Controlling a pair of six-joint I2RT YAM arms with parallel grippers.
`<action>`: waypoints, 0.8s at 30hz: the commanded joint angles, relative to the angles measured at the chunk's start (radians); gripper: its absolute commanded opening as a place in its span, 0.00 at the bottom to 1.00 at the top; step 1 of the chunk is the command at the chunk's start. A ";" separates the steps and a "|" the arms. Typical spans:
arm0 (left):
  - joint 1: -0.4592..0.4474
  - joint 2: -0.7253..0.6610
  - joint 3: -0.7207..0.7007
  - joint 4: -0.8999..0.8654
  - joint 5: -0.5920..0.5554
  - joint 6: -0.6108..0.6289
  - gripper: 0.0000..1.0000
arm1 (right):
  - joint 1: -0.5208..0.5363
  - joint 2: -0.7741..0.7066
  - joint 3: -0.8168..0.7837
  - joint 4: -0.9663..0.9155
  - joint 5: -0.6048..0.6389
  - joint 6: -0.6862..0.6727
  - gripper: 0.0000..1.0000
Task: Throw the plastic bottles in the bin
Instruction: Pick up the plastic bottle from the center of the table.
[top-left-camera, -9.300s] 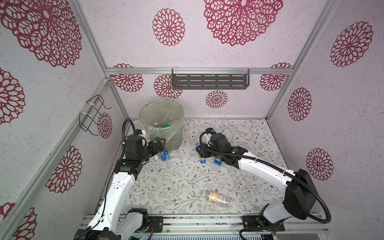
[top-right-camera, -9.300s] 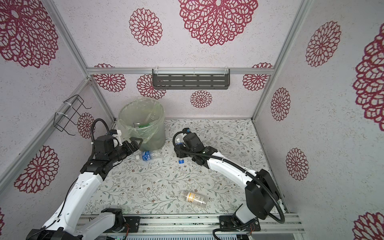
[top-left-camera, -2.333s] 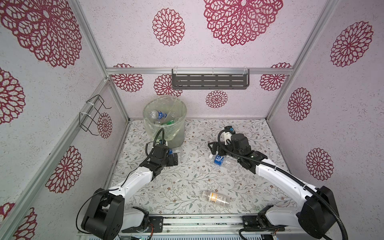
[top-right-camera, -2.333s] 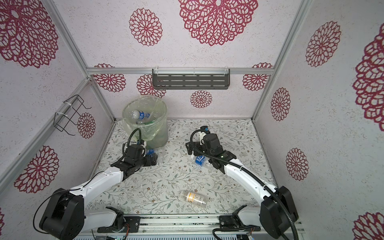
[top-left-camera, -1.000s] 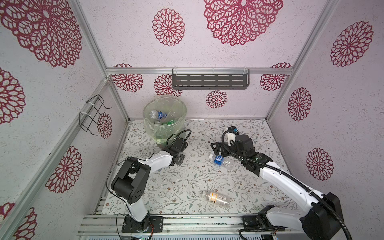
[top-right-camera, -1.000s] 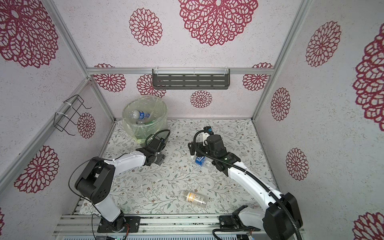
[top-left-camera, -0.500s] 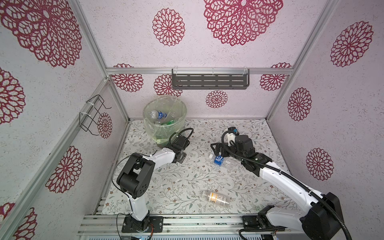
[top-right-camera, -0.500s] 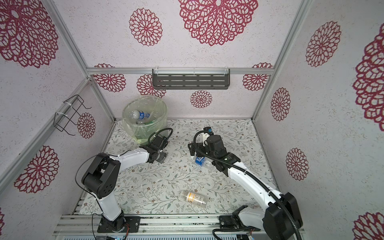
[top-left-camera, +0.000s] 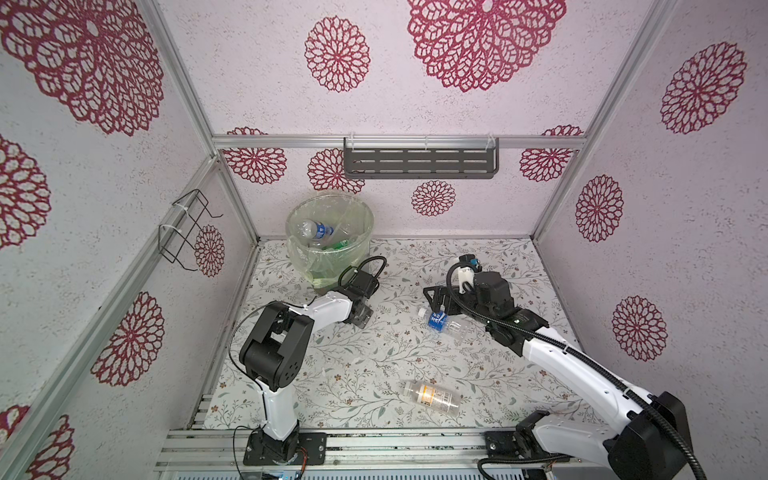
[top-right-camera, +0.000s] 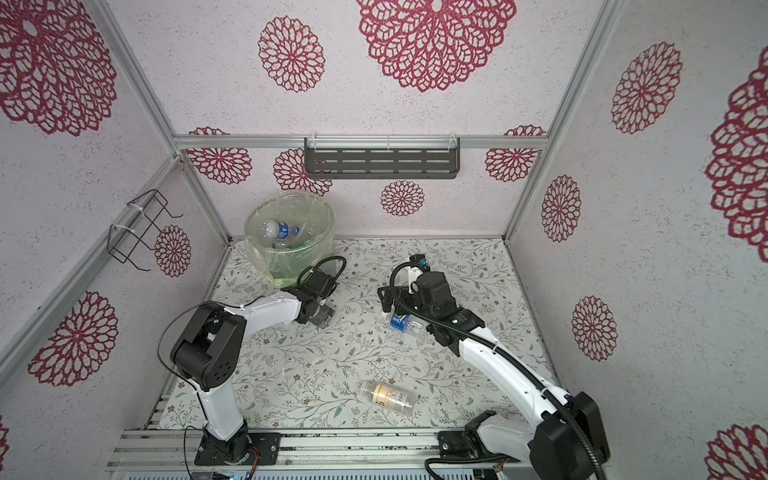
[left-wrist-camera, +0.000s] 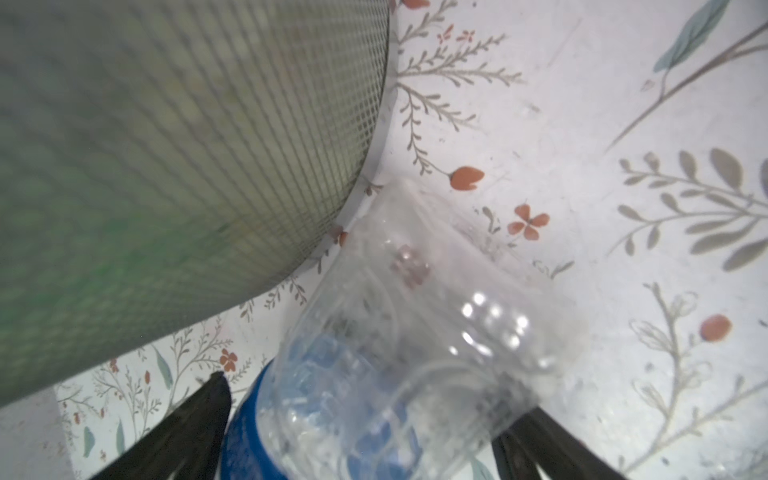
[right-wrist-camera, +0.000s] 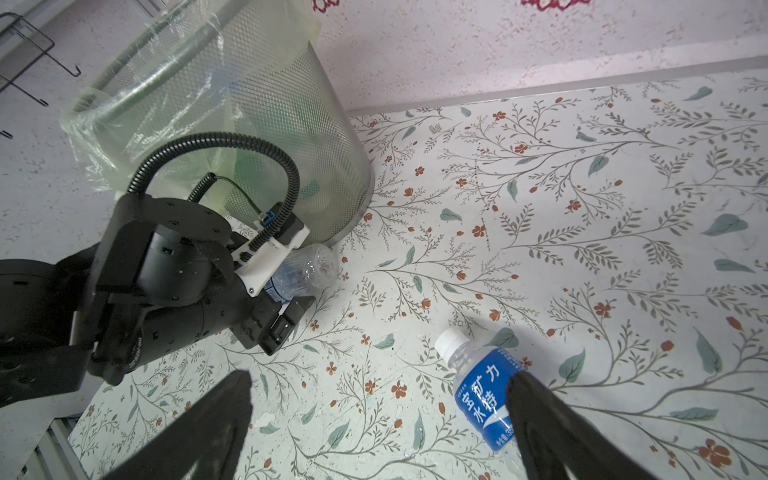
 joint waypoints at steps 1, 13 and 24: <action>-0.008 -0.023 0.019 -0.063 0.075 -0.049 0.97 | -0.007 -0.032 0.005 0.012 0.026 0.009 0.99; -0.083 -0.053 -0.002 -0.094 0.167 -0.209 0.97 | -0.011 -0.031 -0.009 0.026 0.033 0.015 0.99; -0.089 0.018 0.052 -0.099 0.201 -0.246 0.90 | -0.011 -0.056 -0.026 0.023 0.044 0.024 0.99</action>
